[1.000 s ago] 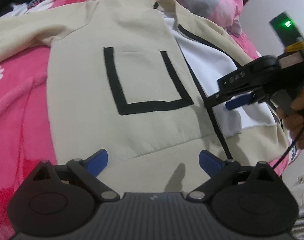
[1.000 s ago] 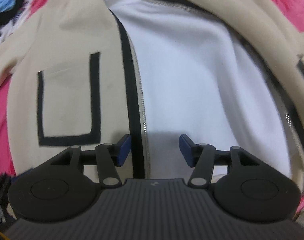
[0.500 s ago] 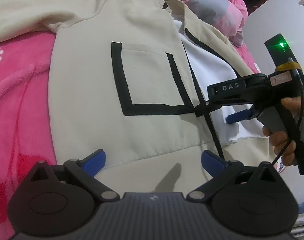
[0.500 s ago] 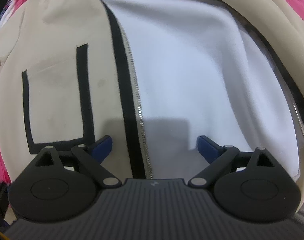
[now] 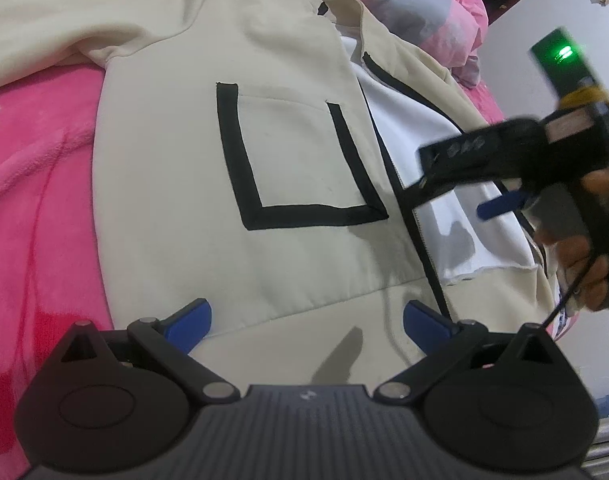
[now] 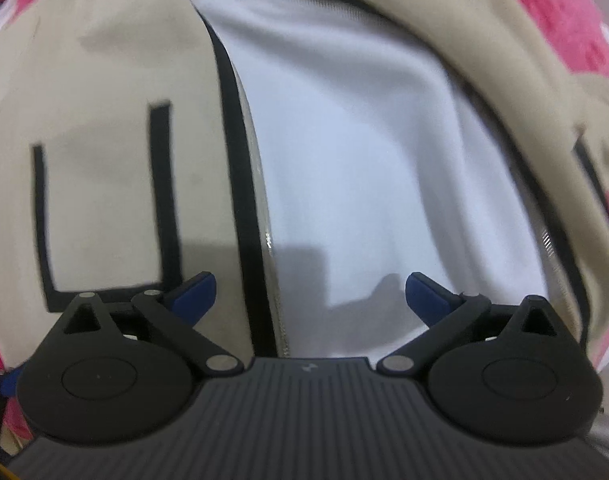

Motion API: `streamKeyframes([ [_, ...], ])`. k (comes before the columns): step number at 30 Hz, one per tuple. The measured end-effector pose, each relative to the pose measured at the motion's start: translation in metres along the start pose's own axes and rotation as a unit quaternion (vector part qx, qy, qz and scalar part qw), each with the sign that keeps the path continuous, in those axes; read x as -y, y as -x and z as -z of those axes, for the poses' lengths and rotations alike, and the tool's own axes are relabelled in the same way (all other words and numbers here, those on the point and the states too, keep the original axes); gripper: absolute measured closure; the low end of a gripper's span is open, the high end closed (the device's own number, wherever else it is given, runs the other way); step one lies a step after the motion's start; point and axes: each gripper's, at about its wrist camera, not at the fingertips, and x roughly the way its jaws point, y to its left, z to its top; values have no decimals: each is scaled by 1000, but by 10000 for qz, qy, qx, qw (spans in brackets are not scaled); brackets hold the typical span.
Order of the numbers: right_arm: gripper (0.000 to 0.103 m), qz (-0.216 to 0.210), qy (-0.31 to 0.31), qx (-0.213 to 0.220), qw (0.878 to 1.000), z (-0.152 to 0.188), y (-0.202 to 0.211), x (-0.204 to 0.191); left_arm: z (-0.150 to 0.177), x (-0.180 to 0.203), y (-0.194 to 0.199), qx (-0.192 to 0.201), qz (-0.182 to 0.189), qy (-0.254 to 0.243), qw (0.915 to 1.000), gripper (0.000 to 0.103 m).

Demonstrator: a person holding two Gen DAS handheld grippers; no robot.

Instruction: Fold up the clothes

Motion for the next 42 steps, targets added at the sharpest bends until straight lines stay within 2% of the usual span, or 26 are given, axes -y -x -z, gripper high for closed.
streamKeyframes([
  [4, 2, -68, 332, 596, 9976, -12, 38, -2, 0, -1, 1, 27, 1, 108, 9999, 0],
  [8, 2, -189, 720, 1481, 9862, -68, 68, 13, -2, 2, 1, 50, -122, 270, 9995, 1],
  [11, 2, -215, 1000, 1896, 9765, -100, 66, 19, -2, 7, -1, 83, -350, 410, 9985, 1],
  [12, 2, -225, 1071, 1950, 9747, -120, 55, 21, -3, 10, -2, 72, -448, 429, 9980, 1],
  [19, 3, -551, 1715, 2214, 9584, -187, 22, 52, -12, 25, -14, -9, -1045, 488, 9933, 1],
  [22, 11, -810, 2293, 2055, 9480, -220, 2, 38, -14, 28, -17, 4, -1192, 585, 9912, 1],
  [25, 14, -700, 2798, 2173, 9325, -245, -12, 17, -13, 32, -21, 0, -1339, 550, 9895, 1],
  [29, 20, -987, 2817, 2066, 9318, -282, -36, 5, -11, 39, -24, -57, -1539, 350, 9874, 1],
  [34, 45, -910, 3140, 1567, 9320, -313, -68, -16, -10, 43, -25, -73, -1684, 278, 9853, 1],
  [37, 54, -937, 3410, 1250, 9270, -320, -78, -25, -10, 43, -25, -42, -1718, 332, 9846, 1],
  [38, 61, -960, 3506, 1178, 9241, -322, -79, -28, -10, 43, -25, -31, -1732, 352, 9842, 1],
  [39, 86, -991, 3615, 1195, 9194, -321, -77, -29, -11, 44, -26, -25, -1754, 366, 9838, 1],
  [40, 98, -943, 3698, 1324, 9148, -319, -72, -30, -11, 44, -26, -25, -1776, 382, 9834, 1],
  [42, 99, -749, 3788, 1917, 9023, -311, -53, -31, -12, 44, -27, -27, -1817, 418, 9825, 1],
])
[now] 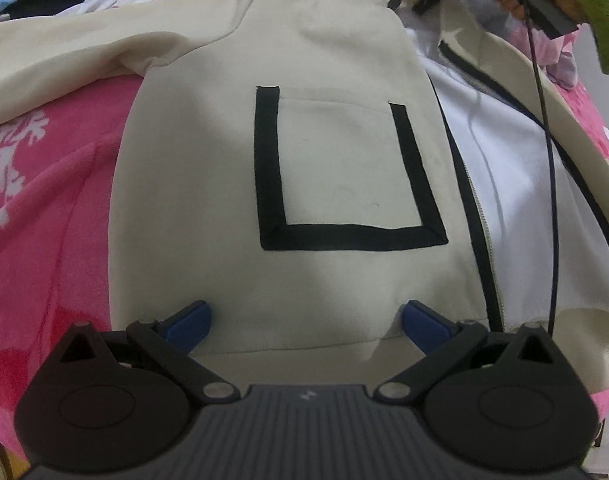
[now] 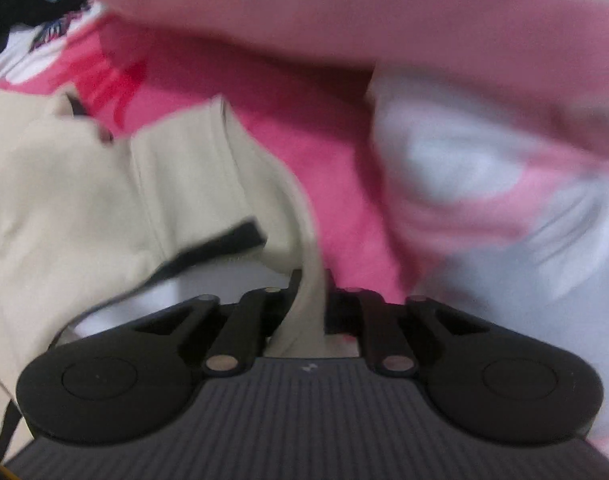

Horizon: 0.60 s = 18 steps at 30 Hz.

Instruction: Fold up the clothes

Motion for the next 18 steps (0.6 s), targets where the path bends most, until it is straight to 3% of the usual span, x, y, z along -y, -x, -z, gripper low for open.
streamKeyframes([
  [3, 99, 596, 120, 728, 9955, 0, 23, -4, 0, 1, -1, -13, -41, 24, 10000, 1],
  [5, 99, 843, 110, 955, 9918, 3, 22, -5, 0, 2, -1, -24, -78, -1, 10000, 1],
  [11, 98, 918, -95, 682, 9934, 15, -31, -7, 1, 6, -2, -60, -169, -105, 9998, 1],
  [14, 93, 806, -242, 779, 9934, 17, -24, -4, 2, 6, -1, -68, -167, -100, 9998, 1],
  [16, 79, 705, -252, 883, 9933, 19, -7, -2, 2, 6, -1, -67, -174, -107, 9998, 1],
  [18, 50, 686, -184, 1062, 9918, 23, 13, -1, 2, 6, -1, -68, -187, -123, 9997, 1],
])
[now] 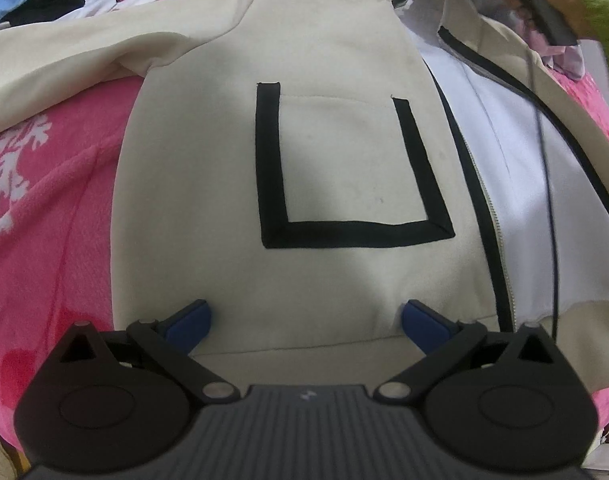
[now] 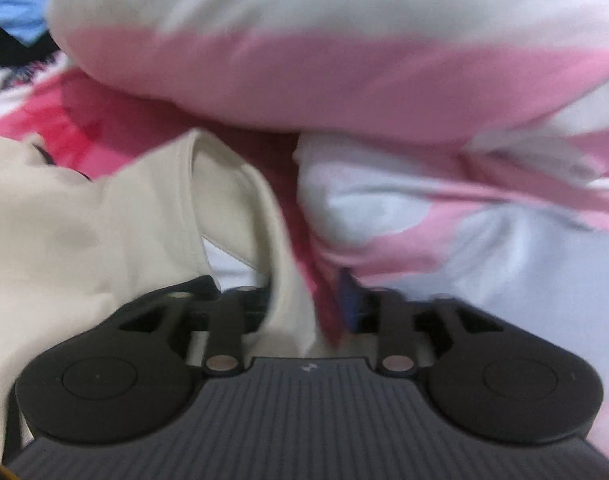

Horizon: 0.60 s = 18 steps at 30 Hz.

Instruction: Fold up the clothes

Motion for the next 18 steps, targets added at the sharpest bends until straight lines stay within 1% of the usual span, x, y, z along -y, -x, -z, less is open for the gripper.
streamKeyframes([
  [1, 46, -15, 18, 89, 10000, 0, 11, 2, 0, 0, 0, 2, -2, 1, 10000, 1],
  [2, 45, -24, -2, 168, 9999, 1, 22, 5, 0, 0, 1, 6, -1, 6, 10000, 1],
  [3, 41, 15, -61, 227, 9997, 2, 34, 8, 1, 0, 1, 10, 1, 12, 10000, 1],
  [4, 39, 54, -121, 287, 9995, 4, 46, 11, 1, 0, 1, 15, 0, 9, 10000, 1],
  [6, 37, 71, -343, 401, 9986, 5, 69, 21, 1, 0, 0, 22, -2, -7, 10000, 1],
  [8, 37, 55, -671, 460, 9967, 15, 97, 34, 1, 0, 1, 18, -1, -28, 10000, 1],
  [10, 37, 50, -961, 430, 9944, 30, 121, 42, 0, -1, 1, -4, 26, -45, 10000, 1],
  [12, 39, 68, -1246, 262, 9918, 58, 151, 46, -2, -2, 1, -28, 59, -61, 10000, 1],
  [14, 40, 90, -1485, -25, 9889, 93, 183, 42, -1, 0, 0, -47, 91, -127, 9999, 0],
  [16, 45, 160, -1631, -417, 9856, 127, 205, 27, -2, -1, -5, -77, 127, -210, 9997, 0],
  [18, 50, 216, -1580, -815, 9838, 157, 221, 5, -3, -2, -7, -120, 174, -266, 9994, 0],
])
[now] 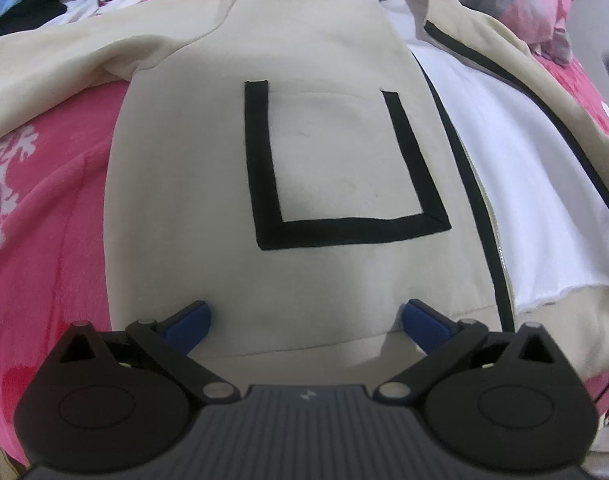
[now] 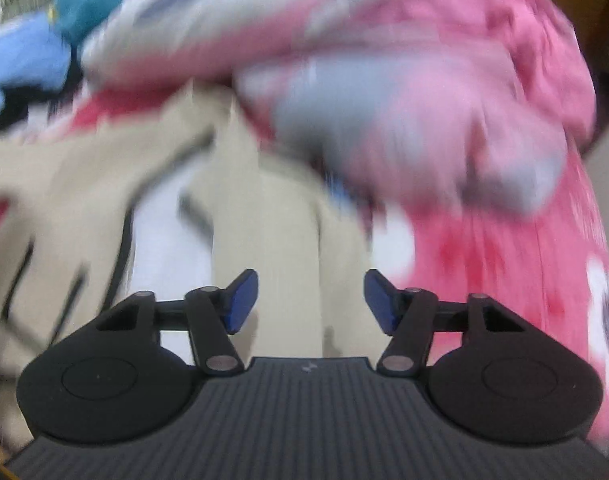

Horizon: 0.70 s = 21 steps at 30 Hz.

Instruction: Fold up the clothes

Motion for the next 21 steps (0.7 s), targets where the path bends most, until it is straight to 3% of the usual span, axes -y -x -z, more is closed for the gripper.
streamKeyframes([
  [4, 58, 336, 778, -473, 9953, 58, 5, -40, -6, 0, -2, -96, 55, -101, 9999, 0],
  [8, 70, 664, 1760, -683, 9798, 93, -5, -75, -10, 0, -3, -160, 62, -229, 9996, 1],
  [14, 71, 764, 2731, -798, 9556, 115, -24, -89, -10, 6, -7, -238, -73, -499, 9984, 0],
  [16, 72, 807, 2999, -665, 9482, 117, -23, -94, -11, 5, -7, -278, -94, -550, 9981, 0],
  [21, 72, 939, 3830, 198, 9187, 122, 5, -112, -14, 5, -6, -300, -113, -611, 9976, 1],
])
